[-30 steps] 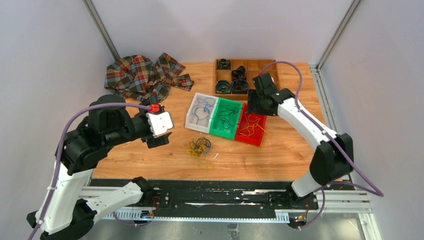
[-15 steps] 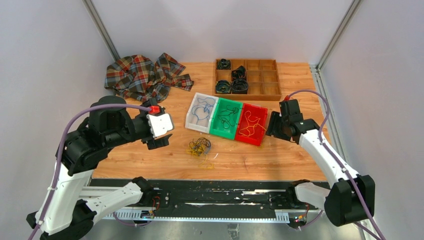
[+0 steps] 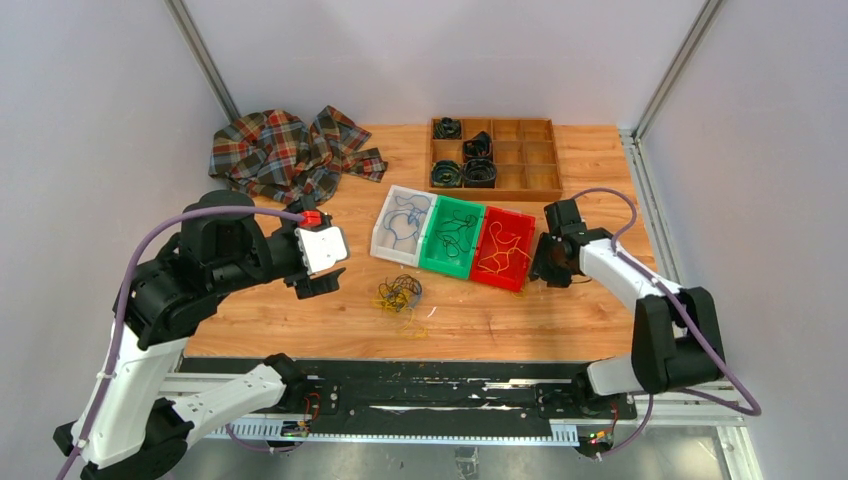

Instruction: Untangle the cables

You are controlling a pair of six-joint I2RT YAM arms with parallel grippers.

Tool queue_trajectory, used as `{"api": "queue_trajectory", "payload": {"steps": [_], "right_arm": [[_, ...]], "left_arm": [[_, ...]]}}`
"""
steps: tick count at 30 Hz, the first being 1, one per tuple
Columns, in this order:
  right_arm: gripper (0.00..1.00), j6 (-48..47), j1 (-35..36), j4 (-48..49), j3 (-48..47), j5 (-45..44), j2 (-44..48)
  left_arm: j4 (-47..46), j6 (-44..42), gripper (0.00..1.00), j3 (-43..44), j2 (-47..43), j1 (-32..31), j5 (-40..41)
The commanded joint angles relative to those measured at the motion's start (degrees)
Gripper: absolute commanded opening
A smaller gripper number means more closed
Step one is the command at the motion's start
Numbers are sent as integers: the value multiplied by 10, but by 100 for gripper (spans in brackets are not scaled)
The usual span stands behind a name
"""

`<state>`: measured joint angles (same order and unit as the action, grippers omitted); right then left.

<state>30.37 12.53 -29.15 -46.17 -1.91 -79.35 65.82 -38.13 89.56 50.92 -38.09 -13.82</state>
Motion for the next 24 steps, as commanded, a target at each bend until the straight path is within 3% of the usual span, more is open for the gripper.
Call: {"api": "queue_trajectory", "payload": {"steps": [1, 12, 24], "right_arm": [[41, 30, -9, 10, -20, -15, -30], [27, 111, -9, 43, -18, -7, -89], [27, 151, -9, -21, 20, -52, 47]], "left_arm": [[-5, 9, 85, 11, 3, -4, -9], [-4, 10, 85, 10, 2, -4, -9], [-5, 4, 85, 0, -6, -4, -10]]}}
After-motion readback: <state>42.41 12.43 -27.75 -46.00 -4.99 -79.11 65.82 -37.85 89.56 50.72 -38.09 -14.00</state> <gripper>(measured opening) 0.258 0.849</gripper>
